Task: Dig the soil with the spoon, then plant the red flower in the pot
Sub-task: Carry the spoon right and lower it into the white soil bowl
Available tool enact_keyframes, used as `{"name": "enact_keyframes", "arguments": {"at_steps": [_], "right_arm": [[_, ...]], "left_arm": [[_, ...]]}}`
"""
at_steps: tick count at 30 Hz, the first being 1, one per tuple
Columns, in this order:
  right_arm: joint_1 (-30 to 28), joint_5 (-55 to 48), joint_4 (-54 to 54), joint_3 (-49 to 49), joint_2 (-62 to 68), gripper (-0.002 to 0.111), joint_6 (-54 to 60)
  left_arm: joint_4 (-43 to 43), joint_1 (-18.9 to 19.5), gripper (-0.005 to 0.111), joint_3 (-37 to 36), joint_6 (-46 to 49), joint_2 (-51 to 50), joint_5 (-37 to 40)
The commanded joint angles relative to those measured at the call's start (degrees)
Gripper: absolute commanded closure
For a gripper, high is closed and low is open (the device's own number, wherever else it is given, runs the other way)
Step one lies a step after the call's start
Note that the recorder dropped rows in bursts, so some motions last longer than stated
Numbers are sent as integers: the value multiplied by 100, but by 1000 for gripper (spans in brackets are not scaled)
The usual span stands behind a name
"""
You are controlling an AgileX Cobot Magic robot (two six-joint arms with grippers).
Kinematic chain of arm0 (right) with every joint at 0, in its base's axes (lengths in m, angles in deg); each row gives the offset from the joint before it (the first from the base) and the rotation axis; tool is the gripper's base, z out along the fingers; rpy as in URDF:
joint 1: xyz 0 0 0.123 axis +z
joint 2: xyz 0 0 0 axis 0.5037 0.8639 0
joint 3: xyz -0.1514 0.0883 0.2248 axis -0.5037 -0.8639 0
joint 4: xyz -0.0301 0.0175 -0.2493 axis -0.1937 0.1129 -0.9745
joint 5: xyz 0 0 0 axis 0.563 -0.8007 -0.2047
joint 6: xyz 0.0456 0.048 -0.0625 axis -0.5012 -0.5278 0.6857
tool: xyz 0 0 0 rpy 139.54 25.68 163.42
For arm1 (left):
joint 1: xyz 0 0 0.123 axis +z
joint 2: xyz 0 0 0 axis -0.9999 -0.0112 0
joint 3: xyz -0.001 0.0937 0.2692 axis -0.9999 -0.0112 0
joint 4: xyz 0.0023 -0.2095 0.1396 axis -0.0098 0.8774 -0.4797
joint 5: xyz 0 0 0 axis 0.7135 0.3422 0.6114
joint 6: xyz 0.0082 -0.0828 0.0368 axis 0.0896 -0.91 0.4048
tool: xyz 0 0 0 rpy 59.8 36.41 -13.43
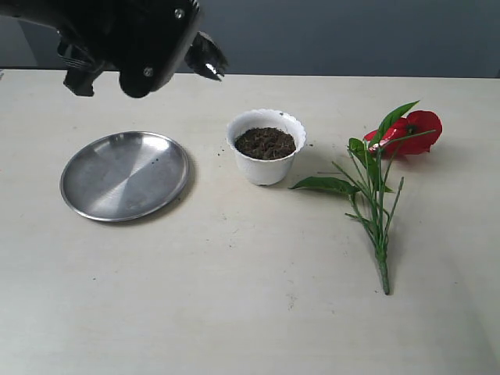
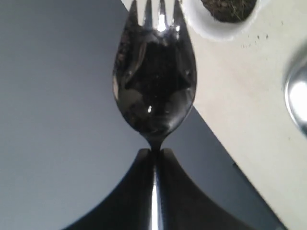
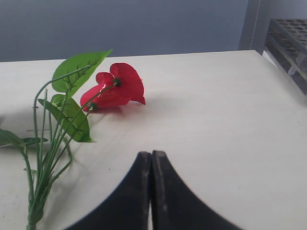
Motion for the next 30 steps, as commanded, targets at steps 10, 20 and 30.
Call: {"name": "enact_keyframes", "arguments": {"at_steps": [10,20,30], "right_arm": [[-34,42,17,-12,-17,109,33],[-34,42,17,-12,-17,109,33],[-34,42,17,-12,-17,109,33]], "left_arm": [[-3204,-107,106,32,1009,-728,-171],[-4814,-731,106,32,815,-1476,-598],[-5140,-1074,106,942,40,-2334,-362]]}}
